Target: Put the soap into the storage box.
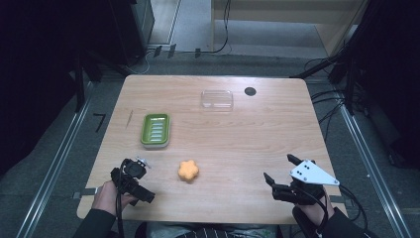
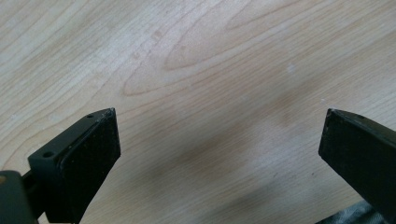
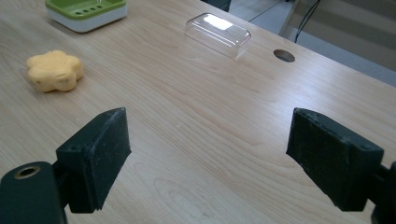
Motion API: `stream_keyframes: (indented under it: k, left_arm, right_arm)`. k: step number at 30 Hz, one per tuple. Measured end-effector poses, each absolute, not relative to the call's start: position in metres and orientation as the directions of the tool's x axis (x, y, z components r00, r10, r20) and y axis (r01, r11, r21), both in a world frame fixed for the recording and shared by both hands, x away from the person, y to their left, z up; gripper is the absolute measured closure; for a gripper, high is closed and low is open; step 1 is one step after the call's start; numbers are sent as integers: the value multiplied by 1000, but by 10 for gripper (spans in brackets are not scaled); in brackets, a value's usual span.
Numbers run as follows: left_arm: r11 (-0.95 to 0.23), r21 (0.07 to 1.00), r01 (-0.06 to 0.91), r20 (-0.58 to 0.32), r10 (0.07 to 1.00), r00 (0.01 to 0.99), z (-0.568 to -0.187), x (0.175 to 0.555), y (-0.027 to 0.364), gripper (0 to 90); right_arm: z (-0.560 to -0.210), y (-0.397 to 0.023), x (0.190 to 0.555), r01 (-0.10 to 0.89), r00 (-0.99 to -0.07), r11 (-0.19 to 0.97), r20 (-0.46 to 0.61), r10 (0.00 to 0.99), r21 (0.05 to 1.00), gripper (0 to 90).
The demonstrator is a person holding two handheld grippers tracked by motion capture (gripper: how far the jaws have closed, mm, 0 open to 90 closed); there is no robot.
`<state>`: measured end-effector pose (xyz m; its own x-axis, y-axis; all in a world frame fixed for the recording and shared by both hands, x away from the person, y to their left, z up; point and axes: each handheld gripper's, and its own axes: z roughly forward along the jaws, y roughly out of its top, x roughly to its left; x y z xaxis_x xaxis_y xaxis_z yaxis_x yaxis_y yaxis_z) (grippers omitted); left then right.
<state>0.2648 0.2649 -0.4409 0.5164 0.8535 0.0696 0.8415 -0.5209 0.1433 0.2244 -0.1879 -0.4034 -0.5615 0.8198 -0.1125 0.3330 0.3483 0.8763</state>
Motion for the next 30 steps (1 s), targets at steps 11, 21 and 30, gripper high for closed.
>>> stream_keyframes:
  k: [11,21,30]
  left_arm:
    - [-562,153,813,70,827,558,-441,264,257,0]
    - [-636,183,750,77,769,634,-441,271,243,0]
    - [-668,210,714,56,737,673,-442,282,227,0]
  right_arm:
    - [-403,-186,224,331,-563,356,-120,818,874,136]
    - [-403,-187,224,336,-562,351,-113,819,874,136]
    - [-403,-187,223,336,-563,357,-118,818,872,136]
